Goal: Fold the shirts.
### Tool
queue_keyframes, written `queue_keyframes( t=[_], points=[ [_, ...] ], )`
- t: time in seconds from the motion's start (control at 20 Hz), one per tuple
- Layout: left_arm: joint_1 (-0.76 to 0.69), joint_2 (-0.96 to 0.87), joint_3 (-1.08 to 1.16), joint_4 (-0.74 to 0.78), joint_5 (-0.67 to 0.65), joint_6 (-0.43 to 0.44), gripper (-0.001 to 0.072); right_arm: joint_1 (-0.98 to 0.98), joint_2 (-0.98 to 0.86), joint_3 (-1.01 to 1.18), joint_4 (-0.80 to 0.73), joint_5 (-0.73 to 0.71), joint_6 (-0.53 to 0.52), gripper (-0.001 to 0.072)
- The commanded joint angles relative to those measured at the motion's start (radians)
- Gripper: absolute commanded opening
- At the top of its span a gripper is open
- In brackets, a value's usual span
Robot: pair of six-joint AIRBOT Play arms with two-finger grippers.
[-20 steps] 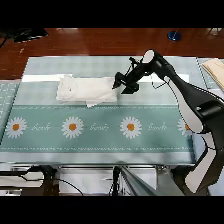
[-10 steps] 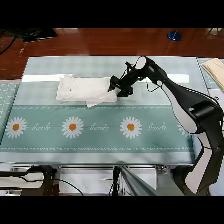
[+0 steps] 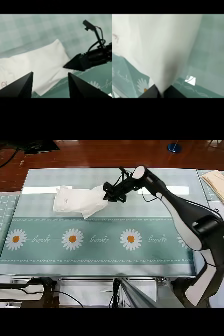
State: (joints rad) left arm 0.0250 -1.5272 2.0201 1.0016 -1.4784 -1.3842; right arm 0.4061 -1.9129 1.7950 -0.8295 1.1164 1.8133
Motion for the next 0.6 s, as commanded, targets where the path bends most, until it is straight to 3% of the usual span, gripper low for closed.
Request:
queue_keyframes(
  t=[0.0,0.1,0.35,0.55],
  points=[
    [-0.001,0.0,0.0,0.0,-0.006,0.0,0.0532,-0.059,0.191,0.0,-0.213,0.084,0.021,0.0016],
    [-0.001,0.0,0.0,0.0,-0.027,0.0,0.0531,-0.143,0.304,0.0,-0.341,0.18,0.065,0.0016],
    [-0.001,0.0,0.0,-0.001,-0.101,-0.02,0.0531,-0.423,0.494,0.0,-0.435,0.485,0.074,0.0016],
    [-0.018,0.0,0.0,0.0,-0.127,-0.023,0.053,-0.644,0.583,0.0,-0.609,0.747,0.082,0.0016]
  ],
)
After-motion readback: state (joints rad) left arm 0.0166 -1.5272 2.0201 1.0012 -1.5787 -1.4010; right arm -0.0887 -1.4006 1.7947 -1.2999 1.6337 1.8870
